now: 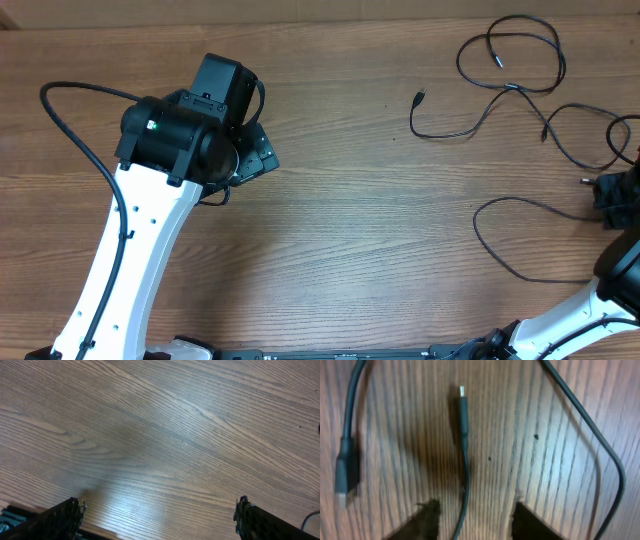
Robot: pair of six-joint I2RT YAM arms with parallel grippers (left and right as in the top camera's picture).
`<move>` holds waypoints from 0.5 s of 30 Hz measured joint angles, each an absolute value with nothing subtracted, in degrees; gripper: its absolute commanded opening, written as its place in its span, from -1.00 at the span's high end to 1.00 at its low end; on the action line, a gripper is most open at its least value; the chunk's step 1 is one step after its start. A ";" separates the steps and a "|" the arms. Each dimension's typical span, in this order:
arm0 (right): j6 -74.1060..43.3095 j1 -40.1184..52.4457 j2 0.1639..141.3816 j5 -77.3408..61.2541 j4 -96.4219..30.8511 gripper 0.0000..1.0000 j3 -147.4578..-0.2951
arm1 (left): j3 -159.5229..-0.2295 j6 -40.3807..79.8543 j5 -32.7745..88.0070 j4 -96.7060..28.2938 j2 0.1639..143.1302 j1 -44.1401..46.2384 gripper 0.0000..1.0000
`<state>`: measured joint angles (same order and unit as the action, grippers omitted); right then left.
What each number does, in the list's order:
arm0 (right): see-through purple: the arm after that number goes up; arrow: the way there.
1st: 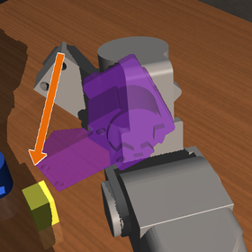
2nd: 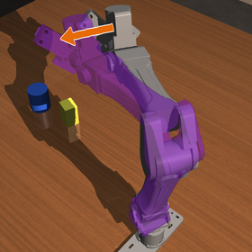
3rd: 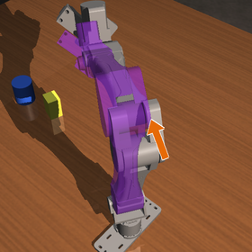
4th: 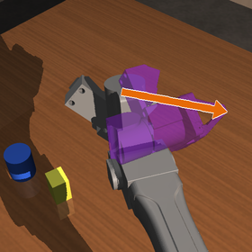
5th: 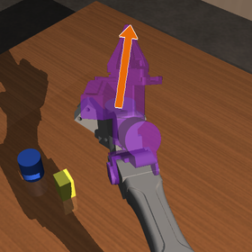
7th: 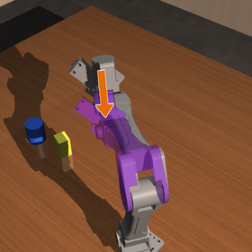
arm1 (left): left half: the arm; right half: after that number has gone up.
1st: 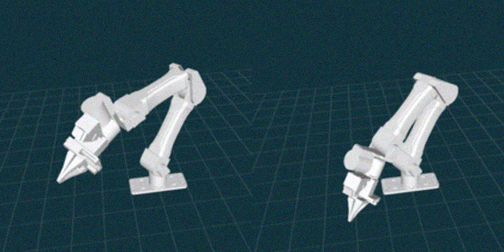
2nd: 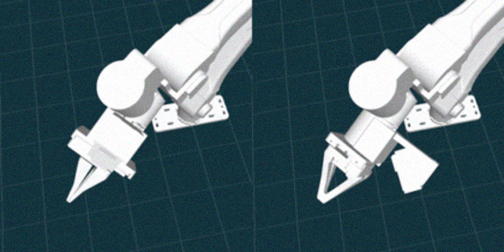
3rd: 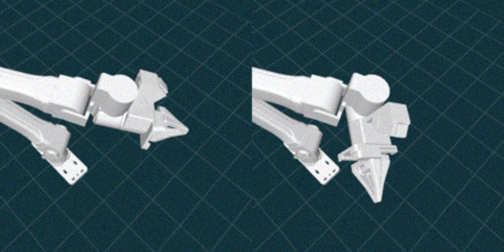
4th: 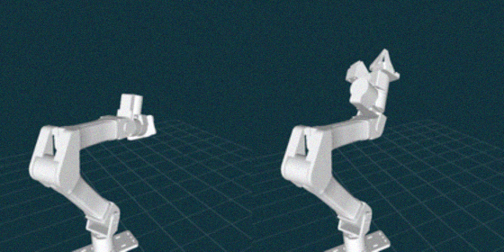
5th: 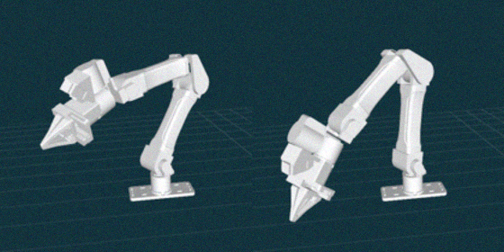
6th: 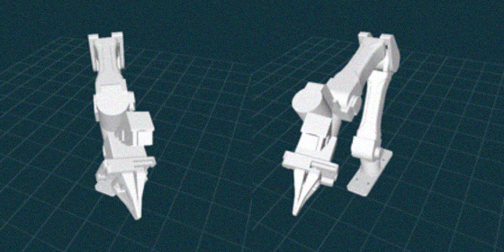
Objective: Untangle cables
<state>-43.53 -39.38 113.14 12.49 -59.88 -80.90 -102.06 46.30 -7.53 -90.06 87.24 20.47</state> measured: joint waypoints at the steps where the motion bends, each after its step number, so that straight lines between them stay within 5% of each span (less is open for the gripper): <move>1: -43.29 -39.40 113.14 12.49 -59.88 -0.22 -80.90 | -102.06 46.30 -7.53 -90.06 87.24 20.47 -0.99; 9: -41.95 -39.40 113.12 11.90 -60.95 -0.73 -80.90 | -102.06 46.30 -7.53 -90.21 87.24 20.47 -0.99; 15: -41.56 -39.40 109.97 7.75 -61.10 -0.84 -80.90 | -102.06 46.11 -7.53 -90.19 87.24 20.47 -0.99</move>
<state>-41.56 -39.40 109.97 7.75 -61.10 -80.90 -102.06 46.11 -7.53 -90.19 87.24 20.47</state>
